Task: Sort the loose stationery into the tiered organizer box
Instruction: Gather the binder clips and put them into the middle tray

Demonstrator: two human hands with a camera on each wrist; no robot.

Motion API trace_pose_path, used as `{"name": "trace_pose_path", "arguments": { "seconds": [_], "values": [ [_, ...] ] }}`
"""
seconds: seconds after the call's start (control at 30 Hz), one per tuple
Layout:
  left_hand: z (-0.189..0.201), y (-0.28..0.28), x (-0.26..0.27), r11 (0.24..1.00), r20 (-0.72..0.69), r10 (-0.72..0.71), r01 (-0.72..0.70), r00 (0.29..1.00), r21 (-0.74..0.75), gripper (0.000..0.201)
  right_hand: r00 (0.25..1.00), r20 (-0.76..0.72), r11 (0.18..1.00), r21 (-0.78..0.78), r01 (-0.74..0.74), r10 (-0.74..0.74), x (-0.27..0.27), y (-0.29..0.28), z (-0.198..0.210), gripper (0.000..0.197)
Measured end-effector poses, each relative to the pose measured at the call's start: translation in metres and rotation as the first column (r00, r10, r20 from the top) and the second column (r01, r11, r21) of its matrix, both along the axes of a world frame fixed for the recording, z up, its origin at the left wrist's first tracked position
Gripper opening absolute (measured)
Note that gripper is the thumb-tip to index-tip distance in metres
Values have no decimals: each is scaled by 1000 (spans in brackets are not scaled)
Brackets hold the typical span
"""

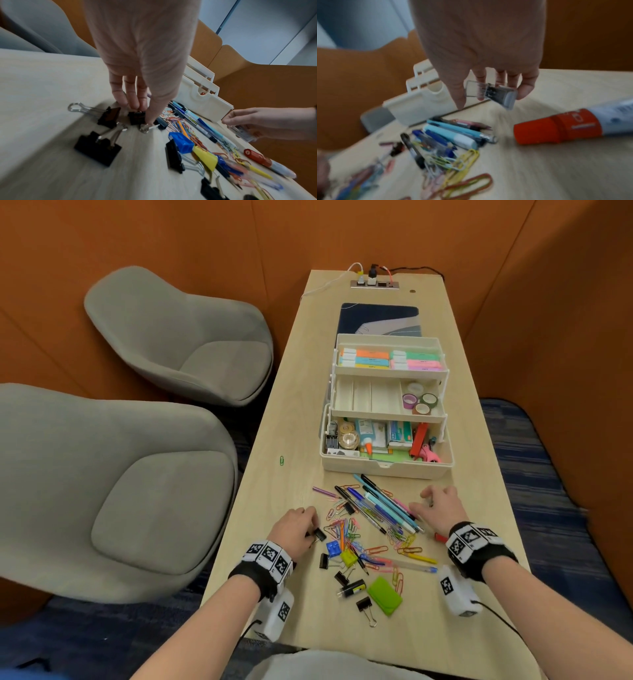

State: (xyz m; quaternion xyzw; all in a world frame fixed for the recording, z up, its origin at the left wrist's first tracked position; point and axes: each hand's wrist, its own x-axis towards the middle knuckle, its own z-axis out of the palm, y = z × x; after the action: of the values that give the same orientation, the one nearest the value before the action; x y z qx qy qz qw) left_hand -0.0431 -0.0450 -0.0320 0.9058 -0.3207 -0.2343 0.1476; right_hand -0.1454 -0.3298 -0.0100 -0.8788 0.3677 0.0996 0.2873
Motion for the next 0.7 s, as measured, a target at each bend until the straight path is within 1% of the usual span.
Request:
{"name": "trace_pose_path", "arguments": {
  "seconds": [0.07,0.13,0.17,0.2,0.27,0.37,0.4,0.43,0.47,0.5,0.53,0.57,0.6,0.63,0.67,0.7],
  "values": [
    [2,2,2,998,20,25,-24,999,-57,21,992,-117,987,-147,-70,53,6,3,-2,41],
    [5,5,5,986,37,104,-99,994,-133,20,986,-162,972,-218,-83,48,11,6,-5,40],
    [7,6,7,974,23,152,-146,988,-173,20,985,-169,970,-230,-79,40,13,8,-7,39],
    [9,8,10,957,-14,198,-197,980,-211,20,985,-169,970,-234,-70,30,15,8,-10,39],
    [13,11,14,910,-136,267,-296,954,-291,20,987,-160,973,-225,-50,14,17,9,-14,40],
    [16,16,16,823,-320,336,-441,886,-358,18,987,-159,981,-191,-12,-19,19,12,-11,43],
    [16,18,17,790,-383,365,-500,848,-355,17,986,-159,980,-201,8,-41,19,16,-7,44],
    [16,19,17,748,-466,395,-572,792,-338,17,987,-154,972,-236,16,-54,19,23,-2,45],
    [16,21,18,693,-564,415,-650,714,-312,16,990,-133,956,-294,-1,-39,19,33,3,45],
    [16,22,17,629,-667,417,-726,617,-278,15,995,-93,934,-354,-52,21,19,47,8,43],
    [17,23,17,569,-754,404,-788,518,-236,14,991,-40,911,-391,-134,129,19,63,11,40],
    [18,23,16,519,-827,372,-833,421,-191,15,963,20,889,-391,-239,268,19,82,12,37],
    [19,24,16,483,-876,341,-863,341,-148,18,911,70,862,-358,-358,407,19,102,11,34],
    [20,24,17,457,-903,325,-883,280,-109,20,846,103,825,-310,-473,524,21,119,8,32],
    [20,24,17,456,-903,343,-886,259,-81,24,784,114,779,-262,-570,611,23,134,3,31],
    [19,25,20,472,-874,396,-879,280,-68,27,734,106,734,-232,-638,671,28,145,-2,32]
  ]
}}
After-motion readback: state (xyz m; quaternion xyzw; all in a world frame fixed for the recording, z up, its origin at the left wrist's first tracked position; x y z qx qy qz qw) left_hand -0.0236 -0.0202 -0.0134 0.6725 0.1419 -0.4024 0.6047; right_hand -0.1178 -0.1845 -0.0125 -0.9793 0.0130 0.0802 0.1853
